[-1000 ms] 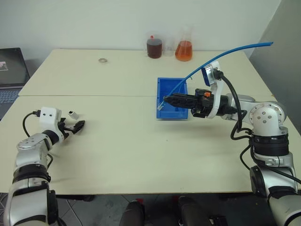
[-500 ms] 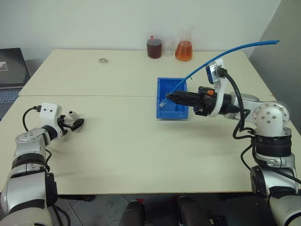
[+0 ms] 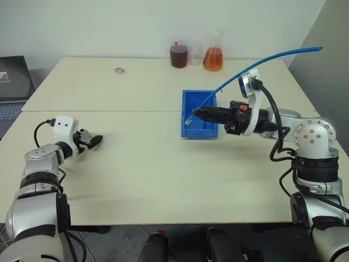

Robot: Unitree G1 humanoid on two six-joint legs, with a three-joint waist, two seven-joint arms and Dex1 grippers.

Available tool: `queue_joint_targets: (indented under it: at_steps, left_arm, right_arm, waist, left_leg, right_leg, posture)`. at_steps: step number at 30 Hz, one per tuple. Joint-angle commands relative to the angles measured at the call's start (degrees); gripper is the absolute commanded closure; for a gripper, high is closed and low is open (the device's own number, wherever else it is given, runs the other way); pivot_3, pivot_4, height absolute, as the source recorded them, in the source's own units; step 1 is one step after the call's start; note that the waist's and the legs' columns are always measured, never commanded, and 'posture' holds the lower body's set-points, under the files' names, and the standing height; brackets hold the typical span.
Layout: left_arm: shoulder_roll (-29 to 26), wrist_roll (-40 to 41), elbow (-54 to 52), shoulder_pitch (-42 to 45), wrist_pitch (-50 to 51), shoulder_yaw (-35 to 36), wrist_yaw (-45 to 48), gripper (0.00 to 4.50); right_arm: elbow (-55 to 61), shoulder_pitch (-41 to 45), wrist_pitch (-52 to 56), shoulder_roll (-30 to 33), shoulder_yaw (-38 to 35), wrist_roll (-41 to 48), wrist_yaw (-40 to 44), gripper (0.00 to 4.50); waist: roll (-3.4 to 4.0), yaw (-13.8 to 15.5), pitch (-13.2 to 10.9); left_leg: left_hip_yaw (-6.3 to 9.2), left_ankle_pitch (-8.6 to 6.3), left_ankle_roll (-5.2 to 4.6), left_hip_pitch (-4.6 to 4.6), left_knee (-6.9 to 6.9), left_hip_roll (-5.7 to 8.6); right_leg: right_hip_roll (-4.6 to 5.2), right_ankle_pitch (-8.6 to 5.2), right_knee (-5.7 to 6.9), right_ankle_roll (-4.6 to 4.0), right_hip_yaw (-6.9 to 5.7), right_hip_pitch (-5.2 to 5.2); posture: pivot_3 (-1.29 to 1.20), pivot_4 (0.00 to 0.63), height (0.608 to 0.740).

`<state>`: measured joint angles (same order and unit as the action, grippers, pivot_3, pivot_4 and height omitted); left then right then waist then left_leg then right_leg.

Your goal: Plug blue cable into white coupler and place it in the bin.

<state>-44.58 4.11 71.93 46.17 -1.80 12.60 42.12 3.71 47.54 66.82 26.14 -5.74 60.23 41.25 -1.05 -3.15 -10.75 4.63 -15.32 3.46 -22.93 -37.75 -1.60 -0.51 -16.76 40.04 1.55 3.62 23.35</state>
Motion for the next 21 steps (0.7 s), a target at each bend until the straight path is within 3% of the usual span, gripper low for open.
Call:
queue_joint_targets:
  at_steps: [1,12,21]
  left_arm:
    - [-0.77,-1.08,0.49,-0.45,-0.60,-0.64,-0.31,1.45]
    - [-0.94,-0.52,0.22,-2.08,-0.68,-0.39,-0.04,3.65]
    - [1.99,-2.58,-5.98,-0.92,-4.32,-5.18,6.64,3.72]
  right_arm:
    - [2.00,0.06,-0.25,0.74,-2.06,1.24,0.31,4.43]
    - [0.56,0.59,-1.05,0.64,-1.43,-0.05,1.14,4.43]
    - [0.66,0.60,-1.03,0.93,-1.54,-0.35,1.34,4.43]
  waist:
    - [0.00,-0.05,0.00]
    - [0.00,-0.24,0.00]
    - [0.00,-0.13,0.00]
  left_leg:
    - [0.00,0.00,0.00,0.01,0.00,0.00]
    - [-0.01,0.00,0.00,0.06,-0.01,-0.02]
    - [-0.01,0.00,0.00,0.04,-0.02,-0.01]
  right_leg:
    - [0.00,0.00,0.01,0.00,0.00,0.00]
    - [-0.03,0.00,0.07,0.00,0.02,0.00]
    - [-0.03,0.00,0.08,0.00,0.02,0.00]
  posture:
    - [0.00,0.150,0.740]
    - [0.00,0.150,0.740]
    - [0.00,0.150,0.740]
